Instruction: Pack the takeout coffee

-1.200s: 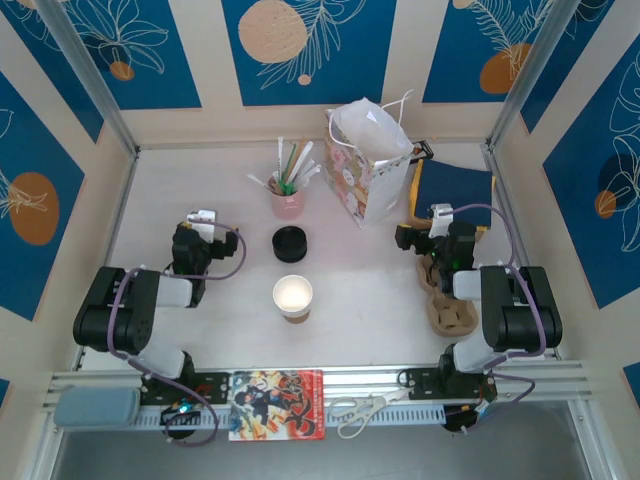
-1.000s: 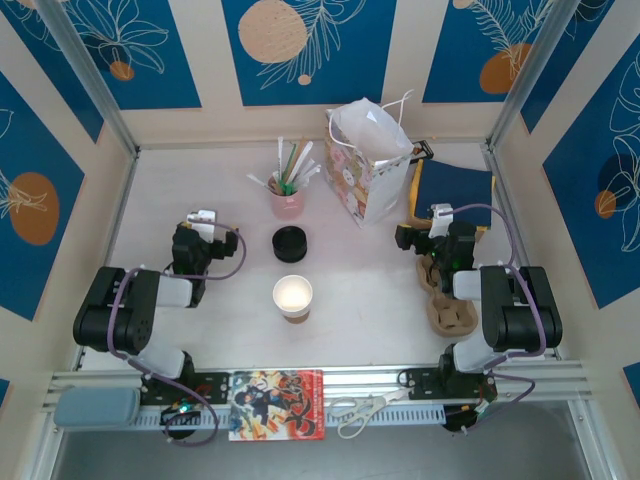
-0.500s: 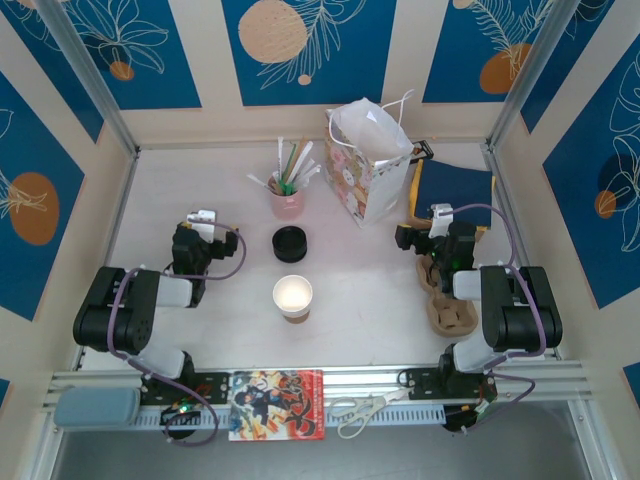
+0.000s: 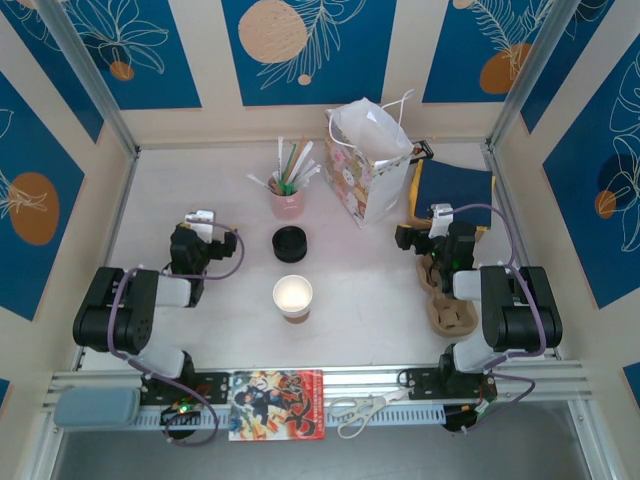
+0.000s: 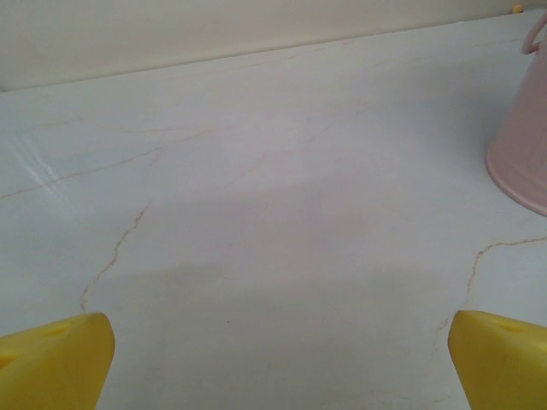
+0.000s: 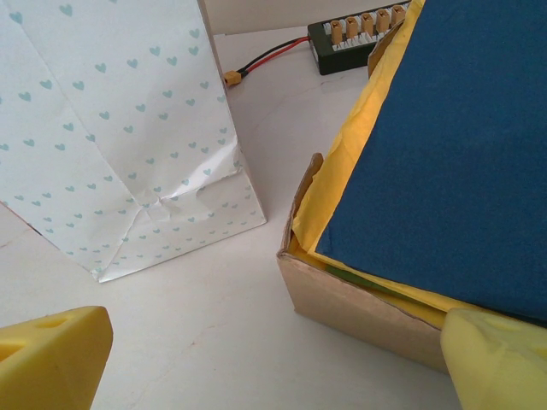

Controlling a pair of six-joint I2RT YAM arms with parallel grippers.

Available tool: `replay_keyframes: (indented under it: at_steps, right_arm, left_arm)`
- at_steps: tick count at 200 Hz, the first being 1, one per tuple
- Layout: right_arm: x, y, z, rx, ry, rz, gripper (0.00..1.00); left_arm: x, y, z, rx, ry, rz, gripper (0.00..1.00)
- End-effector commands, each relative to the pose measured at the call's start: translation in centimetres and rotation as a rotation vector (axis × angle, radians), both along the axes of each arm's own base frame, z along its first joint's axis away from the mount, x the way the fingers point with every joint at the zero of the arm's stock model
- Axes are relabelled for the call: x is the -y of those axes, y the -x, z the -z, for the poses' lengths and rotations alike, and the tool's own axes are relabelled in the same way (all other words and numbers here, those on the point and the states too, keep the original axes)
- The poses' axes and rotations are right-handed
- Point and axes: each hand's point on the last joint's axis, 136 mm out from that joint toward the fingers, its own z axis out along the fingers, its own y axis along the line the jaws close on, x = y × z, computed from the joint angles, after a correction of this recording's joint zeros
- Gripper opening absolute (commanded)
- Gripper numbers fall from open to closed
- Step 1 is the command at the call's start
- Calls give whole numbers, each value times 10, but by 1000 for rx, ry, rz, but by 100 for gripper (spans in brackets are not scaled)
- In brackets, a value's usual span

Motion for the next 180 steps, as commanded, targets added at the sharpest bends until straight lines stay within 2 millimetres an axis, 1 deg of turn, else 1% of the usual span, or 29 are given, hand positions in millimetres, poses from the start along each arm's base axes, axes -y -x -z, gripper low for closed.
replay_keyframes:
  at_steps: [1,19,27,30,40,47,58,65,71,76,79,87,104,111,117,131,140,157,180]
  right_arm:
    - [5,-9,-11,28,32,47,99]
    - [6,-6,-21,29,37,59,99]
    - [7,-4,-27,20,33,72,99]
    - [9,-3,-30,14,29,80,99]
    - [13,0,-35,-7,14,111,99]
    - [15,3,-41,-12,-1,128,99]
    - [17,7,-51,-12,-25,149,99]
    - [18,10,-57,-8,-41,163,99]
    - [22,12,-63,-4,-60,193,99]
    - [28,14,-66,-17,-92,245,99]
    - [32,15,-69,-27,-119,283,99]
    - [43,20,-75,-69,-188,377,99]
    - [58,34,-90,-186,-301,516,99]
    - [65,40,-95,-226,-338,590,99]
    - [68,45,-98,-255,-355,619,99]
    - [58,45,-109,-282,-365,553,99]
    - [53,46,-115,-295,-374,526,99]
    - [39,48,-123,-315,-426,467,99]
    - [11,49,-133,-316,-492,333,99]
  left_arm:
    - [-1,-3,-5,-1,25,13,100]
    - [-4,-4,-19,-24,19,-8,100]
    - [-11,-4,-28,-44,13,-46,100]
    - [-14,-6,-36,-38,12,-65,100]
    - [-27,-2,-46,-75,16,-149,100]
    - [-33,-1,-59,-87,23,-196,100]
    - [-39,3,-75,-112,48,-244,100]
    - [-43,7,-82,-134,84,-283,100]
    - [-44,9,-91,-141,128,-316,100]
    - [-44,12,-94,-167,158,-332,100]
    - [-43,13,-99,-175,175,-333,100]
    - [-36,16,-110,-204,213,-308,100]
    - [-31,28,-133,-235,340,-336,100]
    - [-25,30,-141,-222,388,-312,100]
    - [-19,31,-147,-217,425,-276,100]
    - [-2,35,-156,-231,497,-205,100]
    - [4,38,-160,-253,535,-184,100]
    - [10,49,-161,-308,586,-188,100]
    - [12,73,-150,-379,625,-229,100]
